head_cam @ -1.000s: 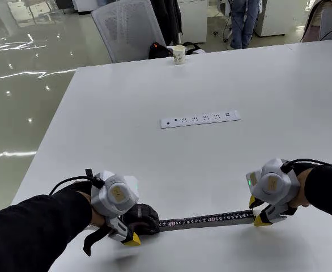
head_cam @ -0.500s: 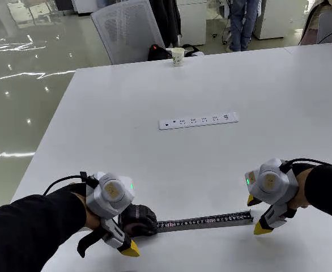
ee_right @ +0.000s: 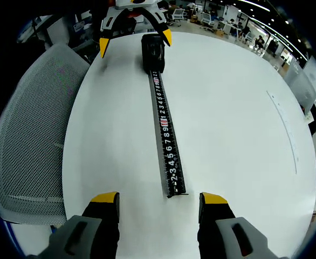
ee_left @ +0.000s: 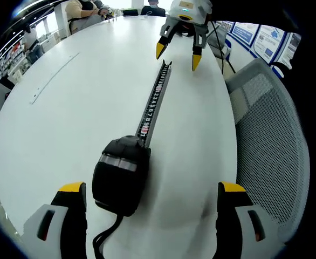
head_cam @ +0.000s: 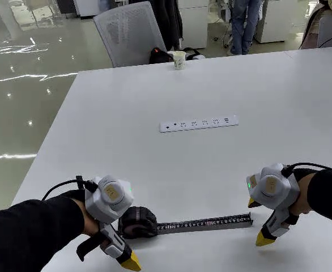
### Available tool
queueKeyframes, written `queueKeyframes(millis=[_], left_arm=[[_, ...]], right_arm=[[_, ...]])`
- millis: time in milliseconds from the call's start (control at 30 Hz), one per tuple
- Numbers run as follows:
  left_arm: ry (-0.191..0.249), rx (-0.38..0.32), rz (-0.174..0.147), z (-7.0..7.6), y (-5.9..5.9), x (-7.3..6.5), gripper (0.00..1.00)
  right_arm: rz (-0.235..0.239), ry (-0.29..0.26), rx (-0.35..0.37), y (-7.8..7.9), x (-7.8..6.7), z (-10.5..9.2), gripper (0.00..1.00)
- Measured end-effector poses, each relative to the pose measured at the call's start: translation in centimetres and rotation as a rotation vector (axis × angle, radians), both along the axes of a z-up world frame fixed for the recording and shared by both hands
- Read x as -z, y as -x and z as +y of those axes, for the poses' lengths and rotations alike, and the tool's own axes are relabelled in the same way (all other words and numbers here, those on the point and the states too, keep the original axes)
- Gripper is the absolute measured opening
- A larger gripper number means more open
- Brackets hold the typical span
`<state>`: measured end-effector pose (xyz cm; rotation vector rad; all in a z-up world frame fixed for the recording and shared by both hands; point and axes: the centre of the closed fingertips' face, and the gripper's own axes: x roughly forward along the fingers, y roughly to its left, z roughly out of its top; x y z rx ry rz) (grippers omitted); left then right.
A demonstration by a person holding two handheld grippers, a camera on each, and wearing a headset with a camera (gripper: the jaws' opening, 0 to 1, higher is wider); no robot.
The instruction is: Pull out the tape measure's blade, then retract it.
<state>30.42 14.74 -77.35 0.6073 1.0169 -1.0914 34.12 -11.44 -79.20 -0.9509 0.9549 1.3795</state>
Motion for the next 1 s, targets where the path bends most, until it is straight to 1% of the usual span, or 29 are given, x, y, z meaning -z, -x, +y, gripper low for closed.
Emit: queueKeyframes(millis=[67, 133, 167, 267, 333, 367, 400, 433, 467, 500, 567, 600, 667, 733, 833, 867, 933, 967, 1000], left_arm=[[0.007, -0.007, 0.007, 0.0, 0.1, -0.1, 0.99], [0.022, -0.025, 0.014, -0.1, 0.1, -0.2, 0.99], [0.027, -0.031, 0.011, -0.1, 0.1, -0.3, 0.99], [0.047, -0.057, 0.008, -0.3, 0.0, -0.6, 0.99], [0.051, -0.068, -0.006, -0.2, -0.2, -0.5, 0.99], [0.052, -0.073, -0.015, -0.1, -0.2, -0.5, 0.99], [0.062, -0.074, -0.033, -0.1, -0.3, -0.6, 0.99], [0.068, -0.075, -0.059, -0.1, -0.6, -0.7, 0.99], [0.07, -0.08, -0.076, 0.0, -0.7, -0.8, 0.99], [0.078, -0.085, -0.085, 0.0, -0.8, -0.8, 0.99], [0.096, -0.116, -0.068, 0.1, -0.7, -1.0, 0.99], [0.106, -0.133, -0.064, 0.1, -0.7, -1.1, 0.99], [0.121, -0.162, -0.068, 0.2, -0.8, -1.2, 0.99], [0.127, -0.177, -0.073, 0.3, -0.8, -1.2, 0.99], [0.138, -0.192, -0.083, 0.3, -0.6, -1.1, 0.99], [0.146, -0.207, -0.09, 0.4, -0.7, -1.0, 0.99], [0.169, -0.244, -0.095, 0.3, -0.8, -1.1, 0.99], [0.195, -0.287, -0.092, 0.2, -0.8, -1.2, 0.99], [0.209, -0.313, -0.09, 0.3, -0.8, -1.2, 0.99]], right_arm=[[0.005, -0.004, 0.008, 0.1, 0.0, -0.1, 0.62], [0.01, -0.023, 0.013, 0.2, -0.1, 0.1, 0.67], [0.013, -0.027, 0.016, 0.2, -0.1, 0.2, 0.7], [0.011, -0.033, 0.027, 0.3, 0.0, 0.1, 0.75], [0.012, -0.048, 0.053, 0.3, 0.1, 0.3, 0.8], [0.019, -0.049, 0.082, 0.4, 0.2, 0.1, 0.84], [0.026, -0.053, 0.106, 0.3, 0.3, 0.0, 0.86], [0.024, -0.062, 0.131, 0.2, 0.4, 0.0, 0.88], [0.022, -0.066, 0.15, 0.1, 0.4, -0.1, 0.92], [0.021, -0.069, 0.165, 0.1, 0.4, -0.2, 0.94], [0.02, -0.076, 0.202, -0.1, 0.6, -0.5, 0.99], [0.021, -0.08, 0.205, -0.1, 0.5, -0.6, 0.99], [0.01, -0.104, 0.24, -0.2, 0.3, -0.7, 0.99], [0.003, -0.117, 0.281, -0.3, 0.2, -0.9, 0.99], [-0.001, -0.15, 0.315, -0.3, 0.1, -1.1, 0.99], [0.006, -0.166, 0.356, -0.2, 0.0, -1.1, 0.99], [0.042, -0.207, 0.398, 0.3, -0.2, -0.7, 0.99], [0.044, -0.217, 0.41, 0.5, -0.3, -0.8, 0.99], [0.035, -0.213, 0.422, 0.5, -0.3, -1.0, 0.99]])
